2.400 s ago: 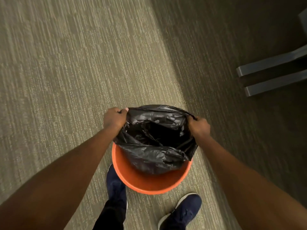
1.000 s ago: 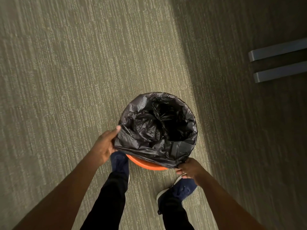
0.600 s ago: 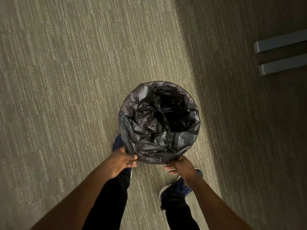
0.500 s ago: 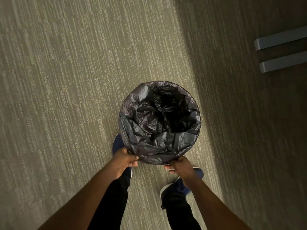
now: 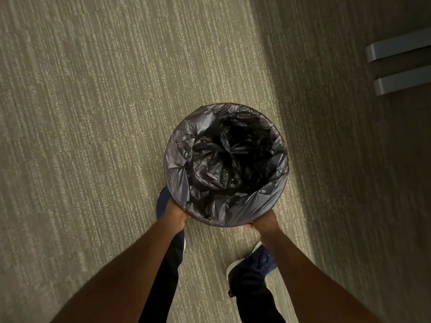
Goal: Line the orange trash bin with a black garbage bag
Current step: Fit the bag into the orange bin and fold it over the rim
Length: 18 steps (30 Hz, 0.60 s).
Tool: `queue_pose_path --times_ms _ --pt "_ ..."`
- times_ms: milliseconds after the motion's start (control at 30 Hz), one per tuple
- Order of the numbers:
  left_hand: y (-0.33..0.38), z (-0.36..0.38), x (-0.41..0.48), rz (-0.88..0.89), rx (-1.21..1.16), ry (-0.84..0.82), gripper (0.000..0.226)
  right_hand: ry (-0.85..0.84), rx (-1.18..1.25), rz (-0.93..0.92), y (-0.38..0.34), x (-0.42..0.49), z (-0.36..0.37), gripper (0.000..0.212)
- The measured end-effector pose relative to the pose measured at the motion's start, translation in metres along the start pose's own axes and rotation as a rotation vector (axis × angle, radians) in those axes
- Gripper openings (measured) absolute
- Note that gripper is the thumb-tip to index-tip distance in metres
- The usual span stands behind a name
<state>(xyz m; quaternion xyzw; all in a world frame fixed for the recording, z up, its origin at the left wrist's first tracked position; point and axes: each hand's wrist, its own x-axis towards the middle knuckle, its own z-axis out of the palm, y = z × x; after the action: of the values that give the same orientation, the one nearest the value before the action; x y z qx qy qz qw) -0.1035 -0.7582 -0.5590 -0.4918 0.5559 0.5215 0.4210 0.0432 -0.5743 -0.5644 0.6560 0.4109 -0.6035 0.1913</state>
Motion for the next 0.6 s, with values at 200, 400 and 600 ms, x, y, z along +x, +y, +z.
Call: queue_pose_path --times_ms 200,400,600 --pt "0.028 -0.011 -0.015 0.02 0.39 -0.003 0.034 -0.118 0.024 0.077 -0.023 -0.006 -0.028 0.032" --pt "0.075 -0.019 -0.041 0.249 0.158 0.037 0.024 -0.017 0.404 -0.092 -0.062 -0.027 -0.062 0.027" --pt "0.081 0.018 -0.069 0.321 0.096 0.046 0.049 0.046 -0.022 -0.293 -0.098 -0.051 -0.037 0.044"
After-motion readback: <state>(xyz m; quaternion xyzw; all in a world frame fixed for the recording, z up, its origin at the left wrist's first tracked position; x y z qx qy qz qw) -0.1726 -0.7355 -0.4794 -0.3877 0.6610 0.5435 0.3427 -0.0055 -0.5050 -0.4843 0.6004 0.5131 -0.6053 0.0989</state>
